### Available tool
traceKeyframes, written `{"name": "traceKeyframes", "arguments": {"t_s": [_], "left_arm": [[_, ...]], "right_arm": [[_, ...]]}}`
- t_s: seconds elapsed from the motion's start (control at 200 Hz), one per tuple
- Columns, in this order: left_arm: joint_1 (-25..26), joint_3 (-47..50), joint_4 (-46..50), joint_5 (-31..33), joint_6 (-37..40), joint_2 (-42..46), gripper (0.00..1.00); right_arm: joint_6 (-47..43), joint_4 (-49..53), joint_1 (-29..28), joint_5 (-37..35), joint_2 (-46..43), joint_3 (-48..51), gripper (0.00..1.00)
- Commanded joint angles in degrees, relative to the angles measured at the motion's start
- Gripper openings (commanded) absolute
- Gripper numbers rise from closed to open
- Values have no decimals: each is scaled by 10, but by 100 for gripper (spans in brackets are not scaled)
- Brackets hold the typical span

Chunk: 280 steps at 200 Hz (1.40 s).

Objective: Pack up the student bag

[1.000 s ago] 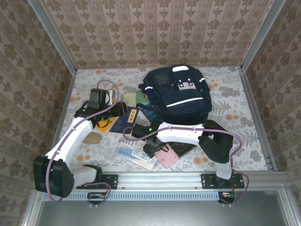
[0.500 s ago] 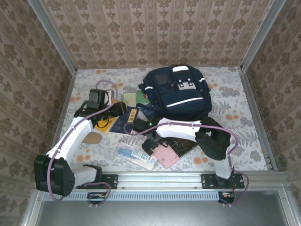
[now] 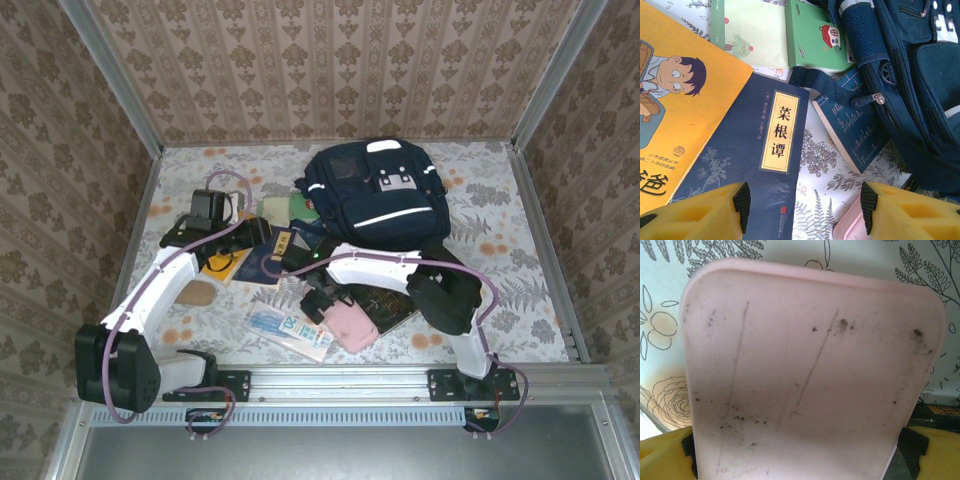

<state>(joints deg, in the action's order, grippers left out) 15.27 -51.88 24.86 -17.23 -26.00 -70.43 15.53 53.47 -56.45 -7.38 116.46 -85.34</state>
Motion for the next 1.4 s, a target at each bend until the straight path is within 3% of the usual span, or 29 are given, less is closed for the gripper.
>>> {"name": "traceKeyframes", "arguments": {"t_s": [0.0, 0.26, 0.425, 0.625, 0.775, 1.115, 1.395], "left_arm": [[-4, 3, -7, -11, -9, -3, 62], [-15, -1, -10, -20, -21, -4, 63], [-48, -7, 23, -17, -67, 0, 64], [-76, 14, 18, -43, -125, 23, 64], [-75, 37, -3, -80, -155, 20, 65], [53, 87, -75, -103, -284, -43, 66], [100, 116, -255, -130, -388, -144, 66]], "right_arm": [[-24, -6, 10, 18, 71, 5, 100], [-31, 12, 10, 18, 99, -47, 100], [-24, -37, 13, 27, 45, -5, 99], [7, -127, 54, 82, -51, 68, 95], [35, -182, 99, 175, -96, 102, 95], [102, -285, 169, 277, -103, 168, 94], [111, -310, 173, 288, -107, 192, 93]]}}
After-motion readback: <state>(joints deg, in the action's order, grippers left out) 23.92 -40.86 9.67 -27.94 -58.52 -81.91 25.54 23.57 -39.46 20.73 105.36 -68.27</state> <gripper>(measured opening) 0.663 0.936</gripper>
